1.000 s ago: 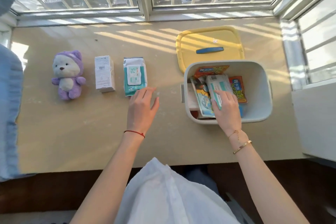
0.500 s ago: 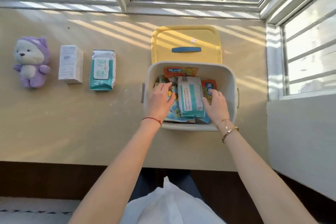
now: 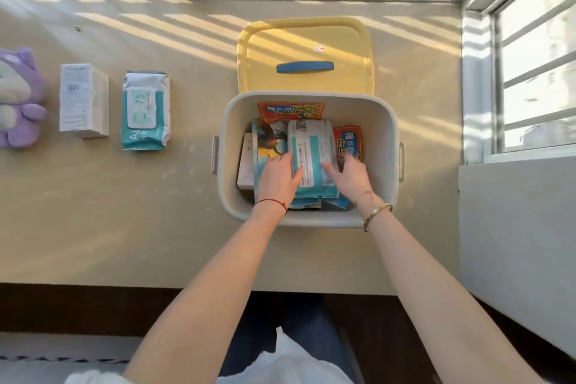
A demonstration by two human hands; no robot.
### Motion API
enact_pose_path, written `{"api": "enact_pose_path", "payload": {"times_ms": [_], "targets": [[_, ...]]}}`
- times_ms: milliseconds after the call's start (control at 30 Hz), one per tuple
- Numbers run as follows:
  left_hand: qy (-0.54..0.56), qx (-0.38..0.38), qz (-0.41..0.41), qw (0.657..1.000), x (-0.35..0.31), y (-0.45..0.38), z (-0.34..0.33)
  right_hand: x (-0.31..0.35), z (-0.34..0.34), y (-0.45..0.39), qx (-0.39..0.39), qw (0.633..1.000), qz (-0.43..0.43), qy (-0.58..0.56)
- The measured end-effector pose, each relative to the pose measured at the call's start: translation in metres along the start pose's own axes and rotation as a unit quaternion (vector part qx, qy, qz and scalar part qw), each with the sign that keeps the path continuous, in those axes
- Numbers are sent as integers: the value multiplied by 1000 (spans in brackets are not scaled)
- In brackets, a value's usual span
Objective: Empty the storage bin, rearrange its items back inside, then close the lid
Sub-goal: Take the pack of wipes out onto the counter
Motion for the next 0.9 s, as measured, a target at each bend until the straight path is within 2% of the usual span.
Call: {"api": "enact_pose_path", "payload": {"times_ms": [200,400,567,733,900], "targets": [[38,21,5,999,0,-3,-6,-1,-7,-1,16,997,-9,-75],[143,6,49,989,11,6,6,14,-5,10,-8,996,40,-73],[251,-3,72,965,21,26,28,25,-3,32,-22,992,65,-108],[285,-45,101,952,37,51,61,58,-4,63,-6,975,115,-189],[321,-36,101,941,57,56,83,104,-11,85,11,955,173,-240]]}}
Point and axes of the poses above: each hand's wrist, its own y-axis away from the middle knuckle, its own z-axis out of the back of the hand, x = y × z, the point moved 9 cm from there along -y, towards the middle knuckle, and after that the axes turned 15 degrees about -y, right-handed, at the moved point
